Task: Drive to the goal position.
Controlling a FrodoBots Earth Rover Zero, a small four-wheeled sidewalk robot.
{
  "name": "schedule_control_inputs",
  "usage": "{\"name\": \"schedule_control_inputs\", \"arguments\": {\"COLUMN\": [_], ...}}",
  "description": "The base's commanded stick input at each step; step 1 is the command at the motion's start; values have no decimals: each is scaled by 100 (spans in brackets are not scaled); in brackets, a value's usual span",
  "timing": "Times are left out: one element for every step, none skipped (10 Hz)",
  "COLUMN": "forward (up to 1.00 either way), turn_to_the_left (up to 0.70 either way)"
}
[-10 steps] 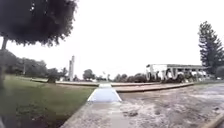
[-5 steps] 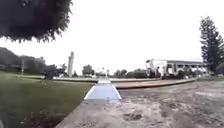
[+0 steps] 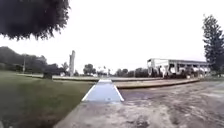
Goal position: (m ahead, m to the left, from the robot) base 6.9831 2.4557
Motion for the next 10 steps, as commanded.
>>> {"name": "schedule_control_inputs", "arguments": {"forward": [50,50,50,50,50,50,50,50,50,50], "turn_to_the_left": [0,0,0,0,0,0,0,0,0,0]}}
